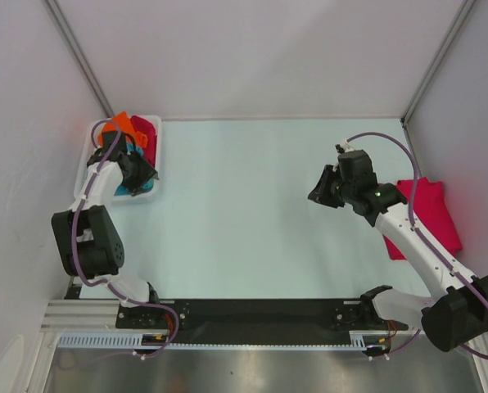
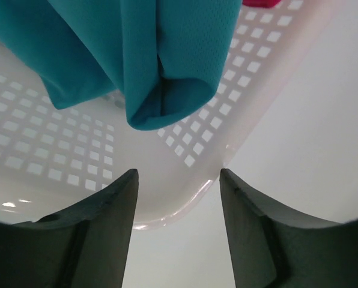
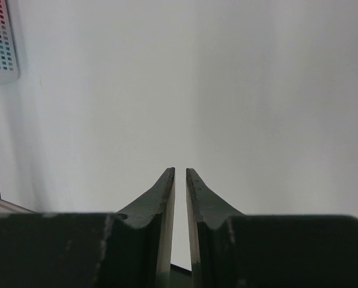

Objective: Fold and stack the t-shirts

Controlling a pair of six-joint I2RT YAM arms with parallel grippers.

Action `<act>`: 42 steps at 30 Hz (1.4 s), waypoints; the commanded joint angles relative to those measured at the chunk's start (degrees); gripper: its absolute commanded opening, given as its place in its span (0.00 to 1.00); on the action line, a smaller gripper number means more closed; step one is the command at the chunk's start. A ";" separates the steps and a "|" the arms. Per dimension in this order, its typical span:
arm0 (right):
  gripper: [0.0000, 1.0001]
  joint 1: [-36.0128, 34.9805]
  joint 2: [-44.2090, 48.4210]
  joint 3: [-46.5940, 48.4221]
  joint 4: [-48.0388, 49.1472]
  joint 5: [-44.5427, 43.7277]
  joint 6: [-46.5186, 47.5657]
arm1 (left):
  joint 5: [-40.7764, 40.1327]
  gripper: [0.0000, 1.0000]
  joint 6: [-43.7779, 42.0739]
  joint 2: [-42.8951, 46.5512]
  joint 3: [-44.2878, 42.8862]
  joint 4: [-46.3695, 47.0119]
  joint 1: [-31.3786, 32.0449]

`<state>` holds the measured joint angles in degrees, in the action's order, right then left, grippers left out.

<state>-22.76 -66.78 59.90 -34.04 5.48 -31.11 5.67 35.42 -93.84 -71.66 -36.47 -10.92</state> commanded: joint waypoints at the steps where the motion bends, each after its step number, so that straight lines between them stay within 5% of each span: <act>1: 0.18 -0.44 0.08 -0.31 2.14 0.50 -0.26 | -13.31 0.63 -2.64 2.34 -2.95 -8.71 1.86; 7: 0.17 -0.70 -0.01 -0.13 2.40 0.33 -0.26 | -16.30 0.67 -3.95 0.60 -8.23 -8.44 6.60; 14: 0.17 -0.79 -0.28 -0.22 1.61 -0.46 0.17 | -28.86 0.69 -4.21 0.24 -12.53 -6.78 14.08; 25: 0.17 -0.88 -1.07 0.48 1.17 -0.90 0.35 | -23.43 0.68 -5.45 -8.62 -15.62 -5.72 18.47; 42: 0.17 0.44 -1.68 2.59 -2.52 -3.54 2.02 | -19.39 0.68 -4.74 -16.11 -15.27 -4.49 8.20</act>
<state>-22.55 -67.61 59.70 -36.38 2.57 -29.95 -13.50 31.07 -110.39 -85.25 -42.11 1.87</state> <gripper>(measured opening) 0.168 0.677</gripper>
